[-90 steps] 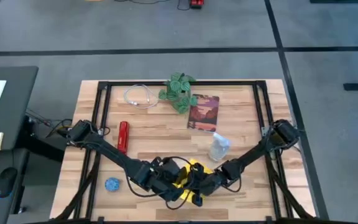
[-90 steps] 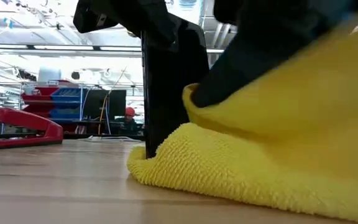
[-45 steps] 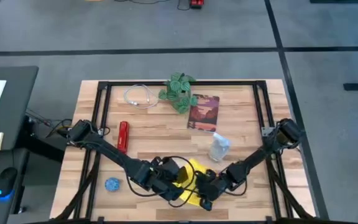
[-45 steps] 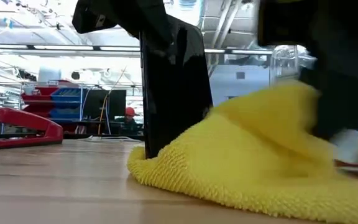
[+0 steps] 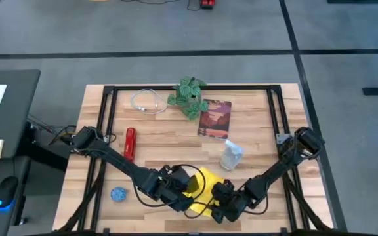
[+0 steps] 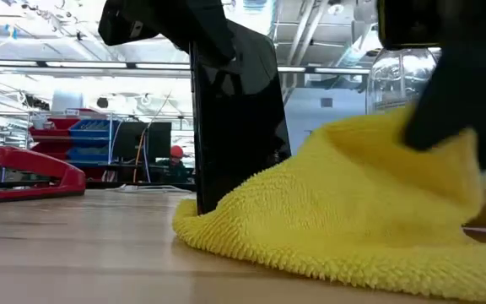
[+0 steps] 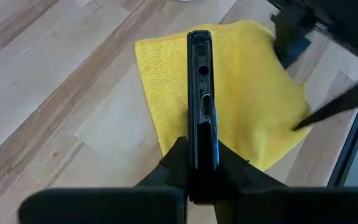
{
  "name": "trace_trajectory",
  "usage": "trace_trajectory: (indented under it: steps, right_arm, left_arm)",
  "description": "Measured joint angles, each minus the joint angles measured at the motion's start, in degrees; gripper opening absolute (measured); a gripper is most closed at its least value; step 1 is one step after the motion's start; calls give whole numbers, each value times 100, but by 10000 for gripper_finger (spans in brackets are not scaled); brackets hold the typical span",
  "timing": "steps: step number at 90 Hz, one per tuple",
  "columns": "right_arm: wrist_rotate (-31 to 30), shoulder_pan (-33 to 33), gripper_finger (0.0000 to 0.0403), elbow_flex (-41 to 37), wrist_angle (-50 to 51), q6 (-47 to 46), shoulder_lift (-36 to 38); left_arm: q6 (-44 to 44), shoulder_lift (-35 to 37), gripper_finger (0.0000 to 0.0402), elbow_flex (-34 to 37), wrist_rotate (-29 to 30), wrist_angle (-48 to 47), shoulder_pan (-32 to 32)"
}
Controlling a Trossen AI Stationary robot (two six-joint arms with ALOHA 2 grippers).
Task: Apply microfiber cloth
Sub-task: Wipe the back of the cellphone using the microfiber cloth
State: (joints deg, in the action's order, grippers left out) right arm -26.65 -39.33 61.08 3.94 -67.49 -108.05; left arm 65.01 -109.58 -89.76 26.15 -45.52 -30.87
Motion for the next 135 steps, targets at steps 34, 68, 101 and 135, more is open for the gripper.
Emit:
trace_trajectory:
  steps: [34, 68, 101, 135]
  right_arm:
    - [-316, 266, 10, -4, -1658, 2036, -2]
    - [-259, 935, 0, -5, -1897, 2772, 0]
    - [-64, 916, 0, -527, -1752, 2591, -9]
    - [157, 1073, 0, -361, -3344, 2733, -672]
  left_arm:
    - [41, -4, 11, 2, -8, 103, 11]
    - [-129, -4, 11, 7, -9, 131, 13]
    - [-122, -7, 11, 9, 11, 155, 15]
    - [-152, -7, 11, 13, 23, 149, 17]
